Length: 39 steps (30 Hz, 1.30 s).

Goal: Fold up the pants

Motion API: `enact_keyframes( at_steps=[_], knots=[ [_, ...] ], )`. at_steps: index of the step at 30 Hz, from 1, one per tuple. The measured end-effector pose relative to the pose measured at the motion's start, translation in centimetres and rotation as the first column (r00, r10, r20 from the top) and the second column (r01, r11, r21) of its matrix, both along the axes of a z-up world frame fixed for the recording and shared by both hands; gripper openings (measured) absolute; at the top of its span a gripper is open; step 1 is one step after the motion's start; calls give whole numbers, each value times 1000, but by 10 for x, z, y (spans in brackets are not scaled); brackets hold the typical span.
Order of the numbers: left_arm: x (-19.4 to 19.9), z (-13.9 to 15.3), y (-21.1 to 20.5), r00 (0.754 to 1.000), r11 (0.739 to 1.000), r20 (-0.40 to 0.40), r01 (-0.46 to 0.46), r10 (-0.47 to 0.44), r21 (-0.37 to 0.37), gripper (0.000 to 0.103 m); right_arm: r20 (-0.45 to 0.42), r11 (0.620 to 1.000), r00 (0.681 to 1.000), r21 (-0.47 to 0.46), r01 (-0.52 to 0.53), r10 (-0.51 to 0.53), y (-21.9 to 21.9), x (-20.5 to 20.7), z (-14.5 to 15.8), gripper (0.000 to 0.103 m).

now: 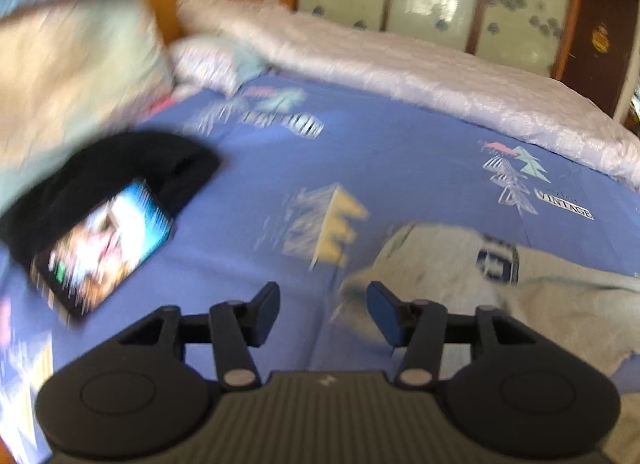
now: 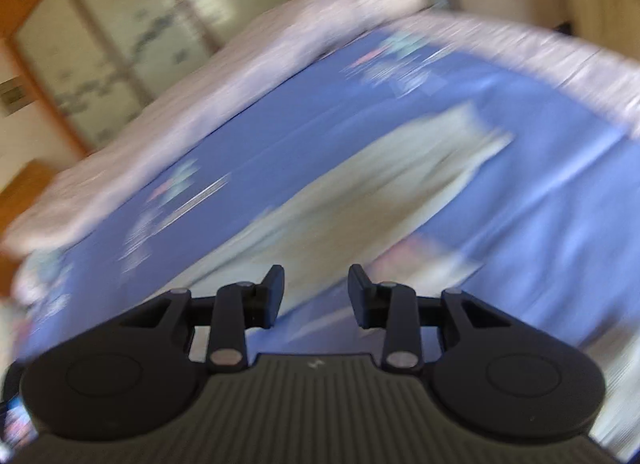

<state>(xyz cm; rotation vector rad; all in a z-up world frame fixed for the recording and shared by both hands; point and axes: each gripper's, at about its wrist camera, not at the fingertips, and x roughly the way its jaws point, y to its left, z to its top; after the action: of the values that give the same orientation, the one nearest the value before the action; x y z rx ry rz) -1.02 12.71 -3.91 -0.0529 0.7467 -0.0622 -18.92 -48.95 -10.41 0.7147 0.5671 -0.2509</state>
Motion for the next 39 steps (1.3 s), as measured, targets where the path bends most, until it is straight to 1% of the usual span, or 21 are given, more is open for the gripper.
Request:
enact_keyframes(
  at_steps=[3,5,6,8,11,13,14,15,16,18,19,22,24,25,26,28,29,31,33,35,39],
  knots=[
    [-2,-11,20,998,996,-55,-15,10,-87,55,31,989,991,70,-133,131,52,9,-6,38],
    [2,-16,20,997,990,-61,28,-37,-136,63,43,973,978,102,-207,204,88,15,-12,38],
    [6,-18,17,997,988,-58,47,-55,-144,65,49,965,971,112,-236,232,107,17,-15,38],
    [15,-23,9,994,984,-52,83,-92,-155,80,54,948,961,153,-278,272,136,23,-22,38],
    [38,-37,-4,989,978,-73,113,-127,-174,85,33,914,940,224,-337,338,168,33,-33,38],
    [57,-54,-10,984,975,-126,102,-129,-200,85,-3,902,922,211,-378,387,184,41,-33,38],
    [66,-62,-11,982,971,-143,91,-125,-219,78,-20,899,916,197,-390,402,191,44,-32,38],
    [73,-70,-12,980,964,-155,85,-127,-250,64,-36,897,910,187,-400,413,194,46,-30,38],
    [78,-75,-13,978,958,-165,80,-129,-275,28,-46,894,905,182,-409,423,198,49,-30,38],
    [86,-72,-12,983,955,-162,36,-87,-296,1,-49,899,908,172,-403,417,201,48,-32,37],
    [88,-63,-10,989,954,-131,31,-73,-297,3,-51,900,910,176,-398,412,202,50,-32,37],
    [82,-16,1,999,968,53,10,4,-252,3,-43,902,917,208,-379,396,199,50,-38,36],
    [78,9,6,987,985,138,-63,86,-163,7,-35,903,921,216,-372,388,198,47,-42,37],
    [76,15,7,984,990,148,-83,100,-115,25,-34,904,922,212,-371,386,197,44,-42,37],
    [74,19,10,989,993,129,-63,76,-103,50,-35,906,922,204,-371,385,199,45,-41,37],
    [61,17,20,995,990,96,9,5,-140,54,-41,908,920,184,-375,389,203,44,-41,37],
    [50,12,24,997,990,68,28,-19,-136,58,-43,909,919,175,-379,392,203,43,-40,37],
    [28,-3,33,1000,992,2,25,-25,-120,66,-41,909,919,169,-380,392,204,44,-41,37],
    [3,-20,48,997,984,-75,-2,-12,-179,69,-35,909,921,176,-377,388,203,42,-42,37],
    [-21,-37,68,988,958,-154,-43,-1,-282,70,-32,910,922,176,-376,387,203,42,-43,37],
    [-54,-68,87,964,872,-264,-116,-15,-475,74,-38,911,920,166,-378,389,204,39,-43,37]
  ],
)
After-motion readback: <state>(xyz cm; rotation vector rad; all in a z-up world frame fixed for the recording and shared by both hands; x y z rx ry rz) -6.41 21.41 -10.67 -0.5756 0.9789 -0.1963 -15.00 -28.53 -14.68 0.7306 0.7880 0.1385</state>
